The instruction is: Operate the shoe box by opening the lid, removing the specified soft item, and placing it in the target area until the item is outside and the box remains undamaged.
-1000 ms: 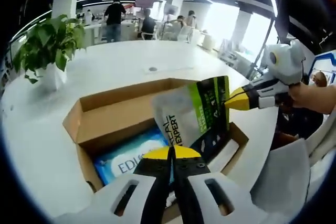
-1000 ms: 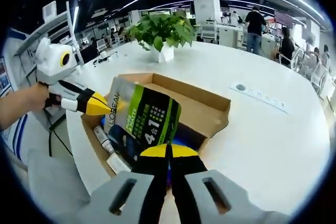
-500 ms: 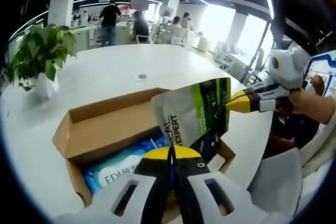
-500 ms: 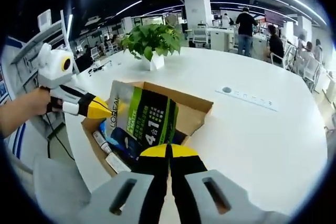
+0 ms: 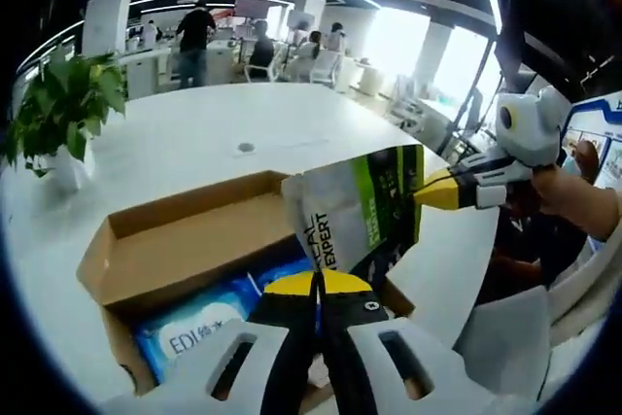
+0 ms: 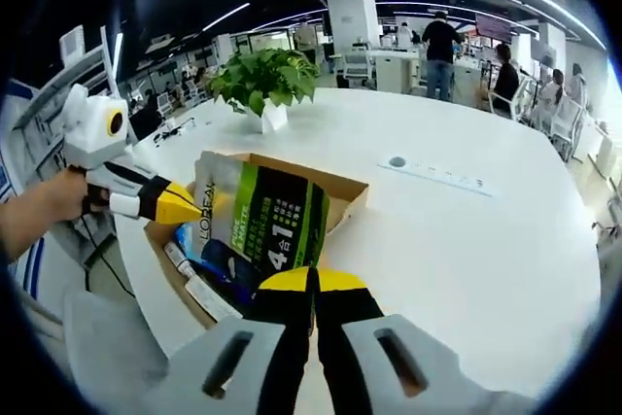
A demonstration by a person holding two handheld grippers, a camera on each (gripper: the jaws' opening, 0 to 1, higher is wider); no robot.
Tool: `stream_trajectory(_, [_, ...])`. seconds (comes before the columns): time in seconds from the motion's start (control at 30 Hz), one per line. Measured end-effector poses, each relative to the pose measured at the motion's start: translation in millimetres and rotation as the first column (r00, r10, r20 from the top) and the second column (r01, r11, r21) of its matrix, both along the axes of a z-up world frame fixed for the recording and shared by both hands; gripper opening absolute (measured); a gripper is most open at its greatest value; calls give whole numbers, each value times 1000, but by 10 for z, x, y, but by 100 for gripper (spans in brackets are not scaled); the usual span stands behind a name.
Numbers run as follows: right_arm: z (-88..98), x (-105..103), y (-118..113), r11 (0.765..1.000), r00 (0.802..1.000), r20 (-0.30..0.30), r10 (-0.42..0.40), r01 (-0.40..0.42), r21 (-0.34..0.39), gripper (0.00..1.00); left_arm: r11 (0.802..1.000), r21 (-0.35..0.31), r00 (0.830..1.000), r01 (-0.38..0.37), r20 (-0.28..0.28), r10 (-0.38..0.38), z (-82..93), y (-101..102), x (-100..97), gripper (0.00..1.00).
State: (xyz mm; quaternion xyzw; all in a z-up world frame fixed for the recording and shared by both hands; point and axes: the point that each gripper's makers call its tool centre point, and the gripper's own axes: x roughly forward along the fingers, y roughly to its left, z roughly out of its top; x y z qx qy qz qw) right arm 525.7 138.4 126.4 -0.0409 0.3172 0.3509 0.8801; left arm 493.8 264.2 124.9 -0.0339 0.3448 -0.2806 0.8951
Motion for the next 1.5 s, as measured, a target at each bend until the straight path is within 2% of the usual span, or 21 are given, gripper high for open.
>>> stream_trajectory(0.67, [-24, 196, -373, 997, 997, -13, -77, 77, -3, 0, 1000, -6, 999, 14, -29, -14, -43, -356, 176, 0])
stream_trajectory(1.0, [-82, 288, -604, 992, 992, -21, -123, 123, -19, 0, 999, -14, 997, 53, -58, -54, -171, -590, 273, 0])
stream_trajectory(1.5, [-136, 404, -949, 982, 982, -25, -187, 186, -34, 0, 994, -24, 990, 109, -87, -110, -264, -945, 398, 0])
